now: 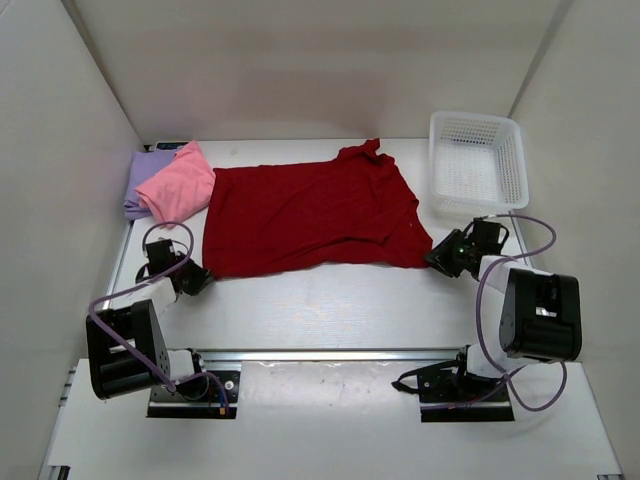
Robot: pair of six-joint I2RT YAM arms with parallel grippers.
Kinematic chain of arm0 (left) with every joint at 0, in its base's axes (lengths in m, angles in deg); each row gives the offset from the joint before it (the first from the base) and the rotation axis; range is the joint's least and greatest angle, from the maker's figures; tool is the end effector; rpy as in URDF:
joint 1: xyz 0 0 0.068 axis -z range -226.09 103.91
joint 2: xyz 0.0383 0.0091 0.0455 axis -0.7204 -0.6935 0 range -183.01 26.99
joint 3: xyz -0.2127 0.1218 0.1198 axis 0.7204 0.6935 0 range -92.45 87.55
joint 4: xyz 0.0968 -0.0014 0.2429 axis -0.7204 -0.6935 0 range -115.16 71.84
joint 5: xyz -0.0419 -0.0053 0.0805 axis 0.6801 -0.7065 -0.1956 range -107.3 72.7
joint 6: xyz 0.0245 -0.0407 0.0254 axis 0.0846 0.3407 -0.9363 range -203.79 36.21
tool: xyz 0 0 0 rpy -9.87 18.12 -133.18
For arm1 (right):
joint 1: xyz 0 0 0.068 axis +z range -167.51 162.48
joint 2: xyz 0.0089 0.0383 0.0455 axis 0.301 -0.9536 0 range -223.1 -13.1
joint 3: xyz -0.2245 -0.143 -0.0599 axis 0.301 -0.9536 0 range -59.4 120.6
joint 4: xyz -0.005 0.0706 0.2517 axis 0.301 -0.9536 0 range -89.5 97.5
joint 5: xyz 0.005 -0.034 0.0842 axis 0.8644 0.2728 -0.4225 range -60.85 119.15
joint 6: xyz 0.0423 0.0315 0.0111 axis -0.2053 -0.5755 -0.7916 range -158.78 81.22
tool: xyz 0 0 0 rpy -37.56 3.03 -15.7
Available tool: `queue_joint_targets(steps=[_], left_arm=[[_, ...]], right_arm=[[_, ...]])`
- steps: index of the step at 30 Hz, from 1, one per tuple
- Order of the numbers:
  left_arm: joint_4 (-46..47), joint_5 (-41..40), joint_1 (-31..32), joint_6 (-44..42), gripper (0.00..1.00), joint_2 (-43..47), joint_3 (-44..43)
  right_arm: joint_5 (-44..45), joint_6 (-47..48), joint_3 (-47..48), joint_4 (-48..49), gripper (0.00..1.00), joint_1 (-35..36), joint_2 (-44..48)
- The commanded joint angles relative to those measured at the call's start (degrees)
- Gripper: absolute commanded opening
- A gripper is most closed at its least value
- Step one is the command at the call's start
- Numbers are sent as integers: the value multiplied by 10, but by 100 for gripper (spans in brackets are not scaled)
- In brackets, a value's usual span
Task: Fold and stack the t-shirts
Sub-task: Fold the flattened tshirt in 1/3 of the way
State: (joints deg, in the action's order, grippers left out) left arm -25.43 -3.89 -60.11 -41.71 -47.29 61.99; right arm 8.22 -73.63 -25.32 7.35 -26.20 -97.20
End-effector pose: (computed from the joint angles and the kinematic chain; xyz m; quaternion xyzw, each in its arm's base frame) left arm 0.2116 0.0444 0.1331 -0.4165 0.8542 -0.1787 0.2547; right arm 0.2638 -0.0275 0.1446 0.2854 0.8816 0.2421 0.2877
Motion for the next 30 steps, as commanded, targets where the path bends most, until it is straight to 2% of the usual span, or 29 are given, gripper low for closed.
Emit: queue_joint_targets(steps=[1, 2, 4, 6, 12, 14, 18, 20, 22, 24, 26, 28, 30], left_arm=[[26, 28, 7, 8, 0, -9, 10], [27, 33, 7, 8, 0, -14, 7], [29, 40, 6, 12, 0, -24, 1], [35, 49, 6, 14, 0, -29, -1], [21, 49, 5, 7, 0, -23, 2], [-2, 50, 7, 0, 0, -22, -2], [-27, 56, 15, -16, 0, -10, -1], [-56, 46, 10, -31, 0, -2, -6], [-95, 35, -2, -46, 0, 15, -7], [-116, 40, -18, -66, 0, 31, -3], [-156, 5, -15, -85, 0, 59, -6], [-192, -50, -10, -114, 0, 86, -22], [-209, -81, -8, -120, 0, 103, -23]], right_arm=[[-1, -25, -18, 57, 28, -21, 0], [24, -24, -21, 56, 28, -15, 1], [39, -12, 10, 22, 21, -10, -9], [25, -10, 15, 16, 0, -19, -19], [13, 4, -13, -36, 0, -46, 18], [0, 2, -76, -40, 0, -62, 81], [-9, 15, -135, -98, 0, -114, 199], [-9, 24, -122, -158, 0, -111, 217], [-51, 22, -123, -157, 0, -110, 229], [-56, 24, -123, -173, 0, -97, 236], [-43, 43, -109, -211, 0, -90, 242], [20, 81, -89, -259, 0, -79, 255], [41, 96, -54, -287, 0, -70, 256]])
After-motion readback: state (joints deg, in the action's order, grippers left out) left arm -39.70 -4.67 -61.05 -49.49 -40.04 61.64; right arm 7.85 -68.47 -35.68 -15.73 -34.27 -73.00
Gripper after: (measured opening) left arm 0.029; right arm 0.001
